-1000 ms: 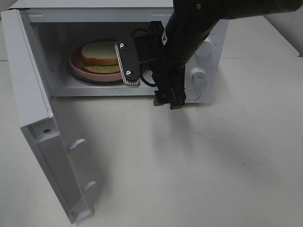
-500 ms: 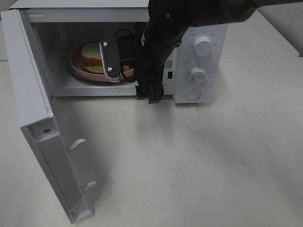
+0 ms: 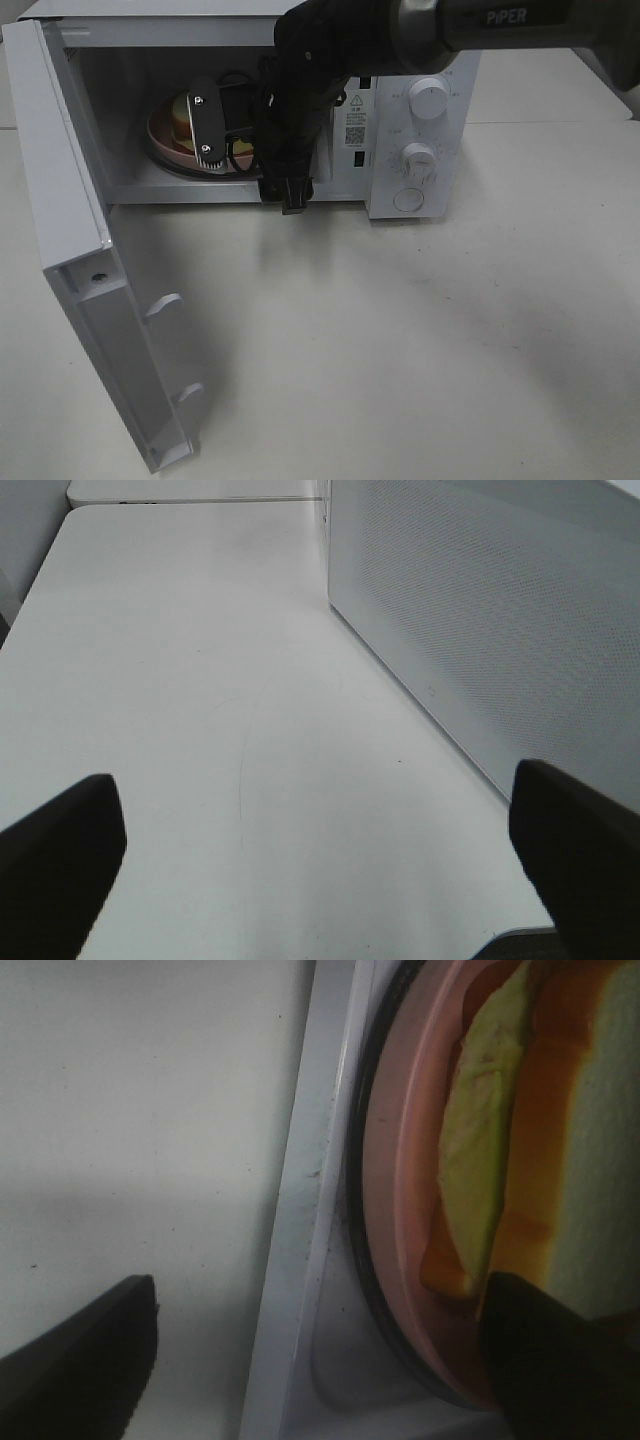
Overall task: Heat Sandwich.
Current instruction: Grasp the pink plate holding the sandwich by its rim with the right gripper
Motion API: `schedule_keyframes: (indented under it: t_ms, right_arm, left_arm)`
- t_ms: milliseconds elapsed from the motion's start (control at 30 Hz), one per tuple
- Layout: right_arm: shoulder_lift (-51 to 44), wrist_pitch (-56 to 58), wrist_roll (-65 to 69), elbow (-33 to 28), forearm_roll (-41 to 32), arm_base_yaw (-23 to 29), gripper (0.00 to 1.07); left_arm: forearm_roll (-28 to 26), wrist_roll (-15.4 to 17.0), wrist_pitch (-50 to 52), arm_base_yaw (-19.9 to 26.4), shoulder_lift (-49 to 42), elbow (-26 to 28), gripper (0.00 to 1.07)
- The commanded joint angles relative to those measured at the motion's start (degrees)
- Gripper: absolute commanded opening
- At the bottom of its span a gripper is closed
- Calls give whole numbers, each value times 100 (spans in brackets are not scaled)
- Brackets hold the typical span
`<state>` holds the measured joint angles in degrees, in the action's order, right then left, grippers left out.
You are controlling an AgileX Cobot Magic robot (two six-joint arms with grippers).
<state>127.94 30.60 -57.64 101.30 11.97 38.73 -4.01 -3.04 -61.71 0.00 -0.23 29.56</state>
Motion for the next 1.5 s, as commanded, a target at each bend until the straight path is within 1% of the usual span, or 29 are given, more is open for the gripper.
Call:
schedule_keyframes:
  t_ms: [33, 167, 367, 467, 600, 833, 1100, 1300, 1400, 1433, 1500]
  right_arm:
    - [189, 86, 92, 218, -17, 17, 83]
    - [539, 246, 189, 653, -17, 17, 83]
    - [768, 292, 223, 991, 6, 17, 82]
    - [934, 556, 189, 1249, 11, 17, 82]
    - [1049, 573, 178, 1415, 6, 17, 82]
    - [1060, 533, 172, 1473, 11, 80, 81]
    - [1375, 533, 178, 1977, 0, 86, 80]
    - [1495, 521, 178, 2034, -46, 86, 77]
    - [1547, 516, 269, 2034, -69, 86, 70]
    - [1547, 516, 269, 2034, -69, 86, 70]
    - [1547, 544, 350, 2034, -132, 86, 56]
  left_arm:
    - [-11, 23, 57, 6, -46, -6, 100]
    - [-11, 23, 57, 6, -46, -6, 100]
    - [-11, 23, 57, 6, -46, -6, 100]
    - [-6, 23, 57, 0, -46, -6, 100]
    - [6, 23, 57, 0, -46, -6, 100]
    - [11, 23, 57, 0, -46, -6, 100]
    - [11, 23, 57, 0, -46, -6, 100]
    - [46, 23, 57, 0, -46, -6, 100]
    - [69, 23, 57, 6, -46, -6, 100]
    - [69, 23, 57, 6, -46, -6, 100]
    - [92, 23, 57, 6, -46, -6, 100]
